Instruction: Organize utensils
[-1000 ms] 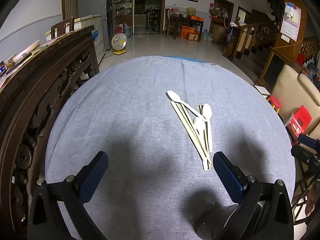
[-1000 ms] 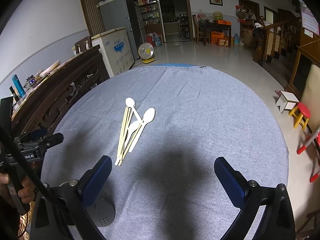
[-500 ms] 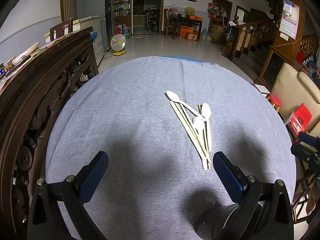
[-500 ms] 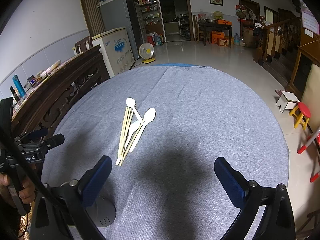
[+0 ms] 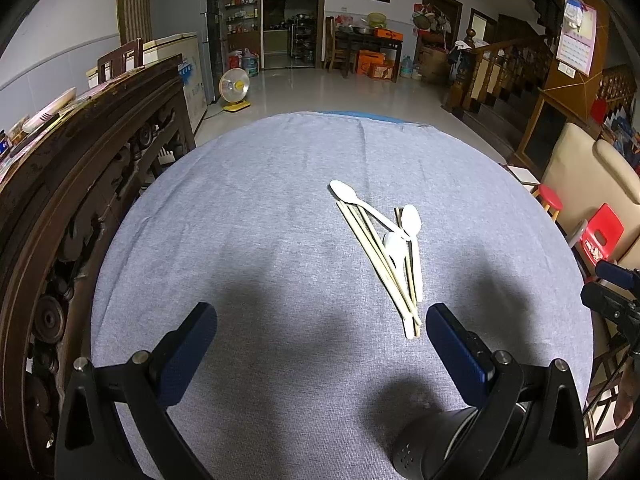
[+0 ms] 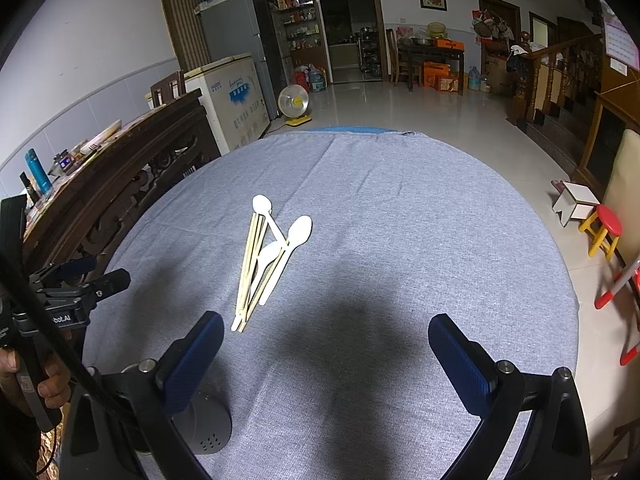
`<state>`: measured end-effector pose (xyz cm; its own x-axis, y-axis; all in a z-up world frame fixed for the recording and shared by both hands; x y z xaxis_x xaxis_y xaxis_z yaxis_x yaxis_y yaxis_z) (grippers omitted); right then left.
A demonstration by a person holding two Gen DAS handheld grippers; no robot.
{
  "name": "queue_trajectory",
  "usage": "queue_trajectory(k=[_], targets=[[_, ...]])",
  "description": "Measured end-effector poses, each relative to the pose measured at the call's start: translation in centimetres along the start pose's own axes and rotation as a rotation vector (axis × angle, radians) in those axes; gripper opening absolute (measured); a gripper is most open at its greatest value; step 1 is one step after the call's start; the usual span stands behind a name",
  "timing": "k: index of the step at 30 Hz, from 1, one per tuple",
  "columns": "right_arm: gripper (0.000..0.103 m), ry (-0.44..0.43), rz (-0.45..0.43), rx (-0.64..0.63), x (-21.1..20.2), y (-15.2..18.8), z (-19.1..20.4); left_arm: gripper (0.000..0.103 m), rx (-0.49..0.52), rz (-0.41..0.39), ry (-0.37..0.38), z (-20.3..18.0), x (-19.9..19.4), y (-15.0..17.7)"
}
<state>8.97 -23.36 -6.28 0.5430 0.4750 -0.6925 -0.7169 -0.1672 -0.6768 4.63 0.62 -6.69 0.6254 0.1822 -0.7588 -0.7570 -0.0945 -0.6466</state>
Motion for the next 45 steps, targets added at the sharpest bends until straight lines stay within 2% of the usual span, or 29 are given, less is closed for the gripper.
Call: queue_trajectory(k=[29,33,35,41,43,45], targets=[[0.103,0.005,0.006,0.000,0.1,0.1,-0.5,0.103,-0.011,0.011,0.010,0.3,0.3,0.1],[0.103,0.003,0.039,0.015,1.0,0.3,-1.5,0.103,-0.072,0.071,0.023,1.8,2.0,0.0],[0.103,-0.019,0.058,0.036,1.7,0.3,-2.0,0.103,-0.113,0.130,0.023,2.8,3.6,-0.2],[0.102,-0.138,0.149,0.188,6.8,-1.3,-4.4,0.103,-0.177,0.252,0.013,4.2,7.9,-0.6],[0.092,-0.181,0.179,0.235,8.8,-2.1,-4.8,0.103,-0.194,0.274,0.017,4.5,9.0,-0.9],[0.086,-0.215,0.217,0.287,11.6,-3.0,-5.3,0.103,-0.213,0.293,0.018,4.7,10.2,-1.2]])
Point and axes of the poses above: each gripper's, at about its wrist camera, not at the fingertips, and x roughly the way its jaws point, z to its left, y to its underside, the point moved 8 cm from there along x, roughly the way its jaws point, and after that the axes turned 10 degrees about -y, right-handed, at the moved point
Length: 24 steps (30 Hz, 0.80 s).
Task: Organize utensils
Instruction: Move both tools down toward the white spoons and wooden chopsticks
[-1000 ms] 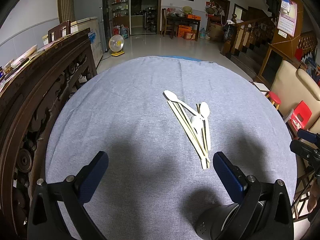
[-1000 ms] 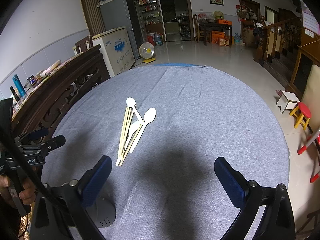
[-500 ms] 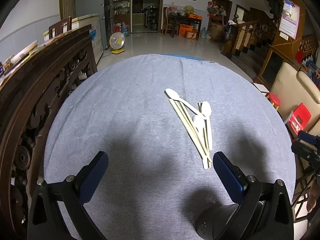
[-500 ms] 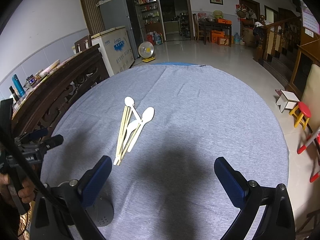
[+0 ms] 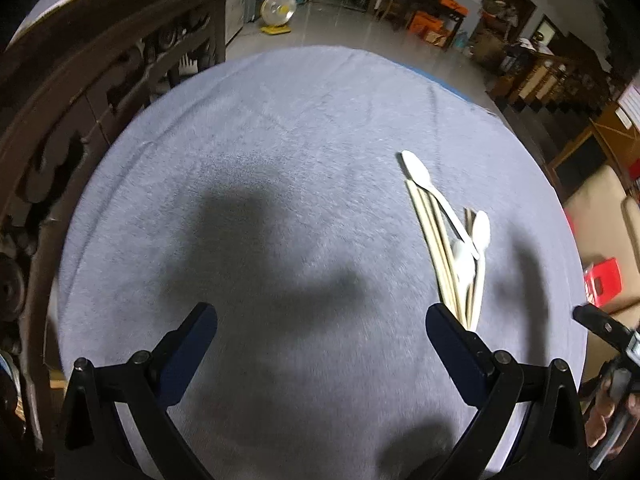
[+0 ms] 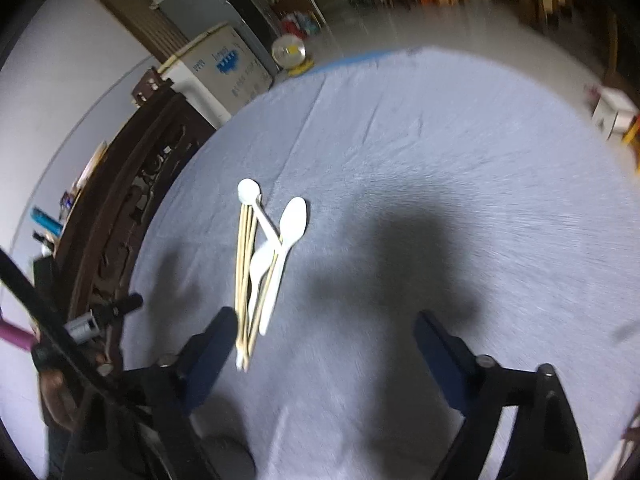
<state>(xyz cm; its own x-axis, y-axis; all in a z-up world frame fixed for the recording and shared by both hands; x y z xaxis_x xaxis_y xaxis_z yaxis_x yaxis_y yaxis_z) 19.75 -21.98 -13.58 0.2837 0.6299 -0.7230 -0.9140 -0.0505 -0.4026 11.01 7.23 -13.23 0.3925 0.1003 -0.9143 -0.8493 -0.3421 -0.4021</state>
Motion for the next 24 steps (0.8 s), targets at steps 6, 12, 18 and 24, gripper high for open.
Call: queue_trajectory(k=[6,12,18,24], targets=[[0.058,-0.040,0.084,0.059,6.8,-4.3,-0.8,0.103,-0.006,0.039,0.000,-0.4,2.3,-1.9],[0.056,-0.052,0.142,0.050,11.3,-6.6,0.0,0.103,-0.006,0.048,0.001,-0.8,3.7,-3.7],[0.051,-0.030,0.176,0.023,13.6,-7.2,0.9,0.103,-0.001,0.051,0.004,-1.7,4.6,-5.7],[0.007,-0.020,0.210,0.023,14.8,-6.7,0.9,0.103,0.015,0.050,0.005,-3.2,5.1,-7.2]])
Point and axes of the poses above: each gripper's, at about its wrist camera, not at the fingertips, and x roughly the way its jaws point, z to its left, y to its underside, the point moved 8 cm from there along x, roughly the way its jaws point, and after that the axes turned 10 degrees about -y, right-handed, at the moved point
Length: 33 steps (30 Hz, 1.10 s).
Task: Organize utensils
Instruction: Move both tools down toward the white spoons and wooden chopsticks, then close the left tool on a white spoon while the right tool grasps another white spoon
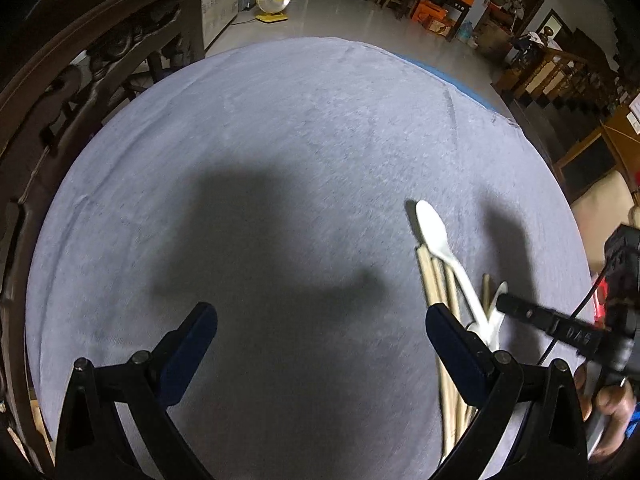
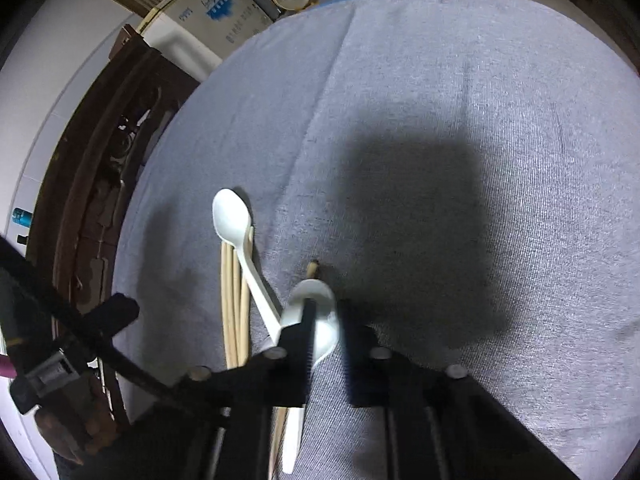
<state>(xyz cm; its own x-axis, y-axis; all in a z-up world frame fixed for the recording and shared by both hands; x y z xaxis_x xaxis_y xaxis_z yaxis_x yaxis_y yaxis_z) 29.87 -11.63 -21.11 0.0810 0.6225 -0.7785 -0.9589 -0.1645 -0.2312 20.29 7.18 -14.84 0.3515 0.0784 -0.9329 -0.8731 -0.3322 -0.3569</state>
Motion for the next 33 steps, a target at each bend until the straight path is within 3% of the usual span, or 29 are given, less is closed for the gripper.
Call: queue_trajectory(k=[4,13,18,23,26,28,30,33], targets=[[0.002,-0.040,-0.025,0.006,-0.7,0.3,-0.4,0.103,0.016,0.004,0.005,-1.6,0.6,-1.4],[0.002,-0.111,-0.111,0.053,-4.8,0.7,-2.9,0.103,0.059,0.067,0.010,-5.4,3.5,-3.9],[0.002,-0.112,-0.105,0.082,-5.0,1.3,-4.9,0.102,0.027,0.111,0.039,-6.0,4.7,-4.3],[0.002,-0.124,-0.101,0.093,-4.7,1.6,-5.5,0.086,-0.016,0.138,0.068,-6.4,5.1,-4.9],[0.002,-0.120,-0.102,0.091,-4.6,1.9,-5.7,0.069,-0.040,0.144,0.061,-6.6,5.2,-5.2],[0.002,-0.119,-0.102,0.089,-4.5,1.9,-5.6,0.048,-0.050,0.154,0.071,-6.8,5.2,-5.4],[0.002,-0.119,-0.100,0.089,-4.5,1.8,-5.5,0.036,-0.063,0.175,0.111,-7.2,5.1,-5.4],[0.002,-0.122,-0.101,0.090,-4.5,1.7,-5.5,0.036,-0.070,0.187,0.125,-7.6,5.3,-5.4]])
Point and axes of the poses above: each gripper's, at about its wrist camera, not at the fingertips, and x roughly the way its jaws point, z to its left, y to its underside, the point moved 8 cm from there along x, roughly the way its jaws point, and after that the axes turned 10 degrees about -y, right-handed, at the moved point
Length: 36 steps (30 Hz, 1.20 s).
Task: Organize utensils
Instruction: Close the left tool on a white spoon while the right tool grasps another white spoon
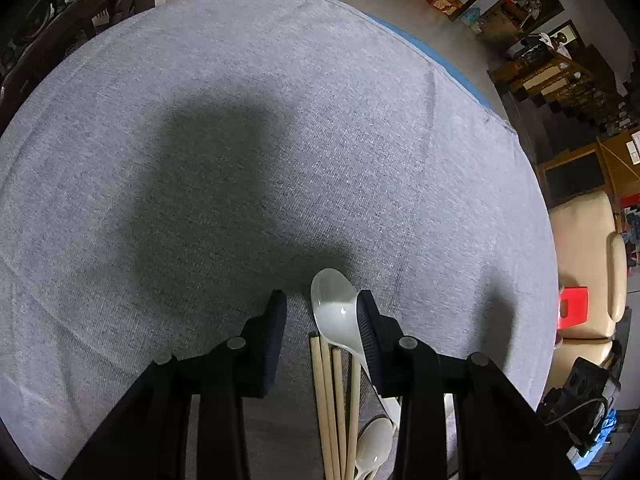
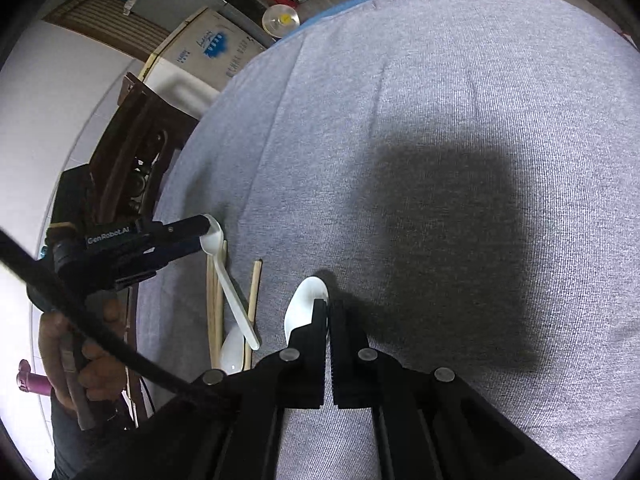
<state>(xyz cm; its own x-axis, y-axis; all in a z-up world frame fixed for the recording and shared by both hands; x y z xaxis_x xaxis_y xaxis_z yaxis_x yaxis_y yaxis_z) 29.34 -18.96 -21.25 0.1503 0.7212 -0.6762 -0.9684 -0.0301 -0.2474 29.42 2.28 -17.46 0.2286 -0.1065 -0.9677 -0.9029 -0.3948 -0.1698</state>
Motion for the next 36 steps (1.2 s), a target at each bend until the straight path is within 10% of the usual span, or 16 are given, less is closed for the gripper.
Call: queue_trajectory(k=[4,8,23,27,36], targets=[[0.002,-0.003,-0.001,0.002,0.1,0.1,0.1,0.033,-0.007,-0.002,0.022,-0.5,0.3,-0.5],[0.002,-0.011,-0.003,0.007,0.1,0.0,0.0,0.006,-0.005,-0.010,0.030,-1.1,0.5,-0.8],[0.002,-0.031,-0.045,0.009,-1.6,0.5,0.3,0.000,-0.005,-0.063,0.090,-0.7,-1.8,-1.2],[0.002,-0.031,-0.044,0.012,-1.6,0.5,0.1,0.036,-0.081,-0.040,0.122,0.3,-0.6,-1.7],[0.002,-0.033,-0.039,0.009,-1.3,0.0,-0.2,0.038,-0.051,-0.020,0.146,-3.2,1.6,-1.9]])
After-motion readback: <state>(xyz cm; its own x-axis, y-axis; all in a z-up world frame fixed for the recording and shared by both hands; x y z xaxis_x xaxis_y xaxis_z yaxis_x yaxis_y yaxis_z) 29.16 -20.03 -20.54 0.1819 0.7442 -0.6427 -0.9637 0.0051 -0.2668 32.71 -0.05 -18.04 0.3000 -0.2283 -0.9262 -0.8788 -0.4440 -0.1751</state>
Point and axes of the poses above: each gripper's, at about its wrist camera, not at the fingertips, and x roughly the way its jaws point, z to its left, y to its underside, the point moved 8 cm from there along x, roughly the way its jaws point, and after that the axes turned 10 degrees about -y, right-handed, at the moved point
